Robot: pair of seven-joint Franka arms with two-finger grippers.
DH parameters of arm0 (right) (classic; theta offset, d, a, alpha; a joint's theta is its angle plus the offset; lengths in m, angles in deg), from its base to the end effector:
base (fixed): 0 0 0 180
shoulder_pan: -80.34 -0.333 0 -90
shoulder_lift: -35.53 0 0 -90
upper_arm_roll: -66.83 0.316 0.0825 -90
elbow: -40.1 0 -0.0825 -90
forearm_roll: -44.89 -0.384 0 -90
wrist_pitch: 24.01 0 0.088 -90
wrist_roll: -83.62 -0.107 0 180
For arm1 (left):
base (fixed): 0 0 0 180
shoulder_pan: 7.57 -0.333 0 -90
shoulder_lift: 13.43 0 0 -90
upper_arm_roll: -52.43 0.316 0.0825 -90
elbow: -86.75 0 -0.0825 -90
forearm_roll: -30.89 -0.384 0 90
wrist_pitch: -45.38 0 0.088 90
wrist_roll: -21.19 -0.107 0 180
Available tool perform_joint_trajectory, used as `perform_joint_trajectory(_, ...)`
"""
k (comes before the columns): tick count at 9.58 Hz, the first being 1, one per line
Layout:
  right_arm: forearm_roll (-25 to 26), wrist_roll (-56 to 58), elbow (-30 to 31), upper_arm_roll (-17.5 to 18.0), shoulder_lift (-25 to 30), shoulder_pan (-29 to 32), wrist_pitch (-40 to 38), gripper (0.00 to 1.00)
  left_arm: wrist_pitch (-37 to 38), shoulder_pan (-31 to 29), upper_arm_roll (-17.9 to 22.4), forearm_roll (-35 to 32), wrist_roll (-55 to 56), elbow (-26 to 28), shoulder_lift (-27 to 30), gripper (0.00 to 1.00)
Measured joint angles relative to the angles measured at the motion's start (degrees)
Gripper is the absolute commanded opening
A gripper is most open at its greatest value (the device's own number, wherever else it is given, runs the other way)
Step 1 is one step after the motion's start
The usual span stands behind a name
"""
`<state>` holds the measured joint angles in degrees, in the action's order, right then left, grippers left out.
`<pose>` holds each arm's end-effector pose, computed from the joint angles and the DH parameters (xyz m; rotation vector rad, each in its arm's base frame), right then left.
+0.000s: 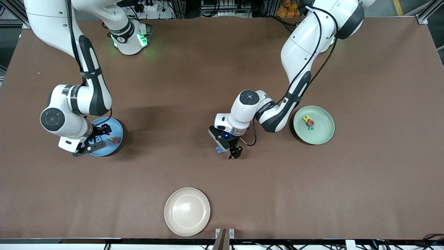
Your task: Sort upper and lower case letters into plates
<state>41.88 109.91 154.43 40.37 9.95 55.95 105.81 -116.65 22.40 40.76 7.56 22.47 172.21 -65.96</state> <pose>0.5934 -0.0133 0.2470 2.9460 0.6175 -0.2448 0.5639 -0.4841 0.1778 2.6400 -1.3573 0.6636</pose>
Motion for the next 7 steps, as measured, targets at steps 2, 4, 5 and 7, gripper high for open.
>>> perform_joint_trajectory(2, 0.01, 0.0, 0.07, 0.06, -0.01, -0.13, 0.13, 1.0, 0.05, 1.07, -0.12, 0.42, 0.17, 0.0, -0.4, 1.0)
perform_joint_trajectory(4, 0.02, 0.0, 0.18, 0.07, -0.01, -0.15, 0.28, 1.0, 0.04, 1.87, -0.11, 0.62, 0.42, -0.41, -0.94, 1.0)
perform_joint_trajectory(5, 0.02, 0.0, 0.22, 0.08, -0.03, -0.17, 0.3, 1.0, 0.04, 1.9, -0.11, 0.65, 0.42, -1.47, -1.41, 1.0)
perform_joint_trajectory(7, 0.02, 0.0, 0.32, 0.09, -0.15, -0.25, 0.37, 1.0, 0.05, 1.91, -0.09, 0.66, 0.44, -3.63, -2.92, 1.0)
